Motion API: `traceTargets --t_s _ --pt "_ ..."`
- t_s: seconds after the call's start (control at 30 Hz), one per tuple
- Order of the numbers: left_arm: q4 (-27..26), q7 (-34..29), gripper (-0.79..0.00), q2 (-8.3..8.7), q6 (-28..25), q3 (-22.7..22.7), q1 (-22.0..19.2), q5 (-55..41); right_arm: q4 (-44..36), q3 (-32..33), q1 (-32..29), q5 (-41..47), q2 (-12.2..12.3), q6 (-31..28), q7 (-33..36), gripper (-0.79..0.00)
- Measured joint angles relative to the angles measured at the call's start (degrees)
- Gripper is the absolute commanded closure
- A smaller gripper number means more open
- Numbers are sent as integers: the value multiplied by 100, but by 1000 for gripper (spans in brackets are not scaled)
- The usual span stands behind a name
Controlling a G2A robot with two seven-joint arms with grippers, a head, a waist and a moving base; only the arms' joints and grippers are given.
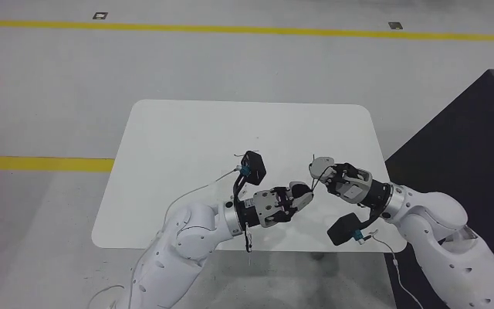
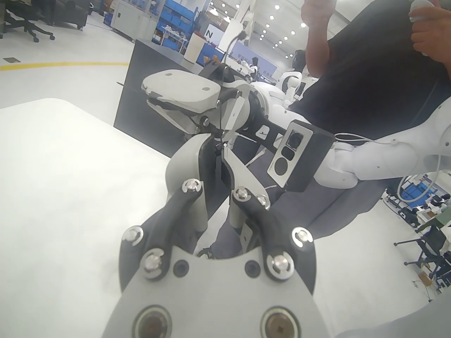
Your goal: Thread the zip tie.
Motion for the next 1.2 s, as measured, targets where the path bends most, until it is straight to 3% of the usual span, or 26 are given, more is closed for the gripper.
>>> traceTargets --t_s 0.23,0.37,0.47,0.67,0.9,1.13,1.2 --pt "-4 -11 -9 5 -11 1 -16 20 -34 33 -15 61 -8 -28 25 0" --pt "-18 48 -77 2 -57 10 -29 30 -25 35 -21 50 -9 -76 12 0" --pt "-21 104 -203 0 -89 11 -35 55 -16 10 -17 24 -10 -120 0 0" --pt "-15 140 -283 5 -168 -3 -37 62 -2 -30 14 -8 -14 -181 -26 0" --pt "16 145 -243 3 -140 18 -51 68 6 1 33 65 -21 -181 -10 0" --pt "51 120 -83 2 -99 31 -67 47 -1 17 30 88 -27 -185 22 0" --pt "44 114 -102 4 -104 30 -69 55 5 23 30 91 -28 -181 23 0"
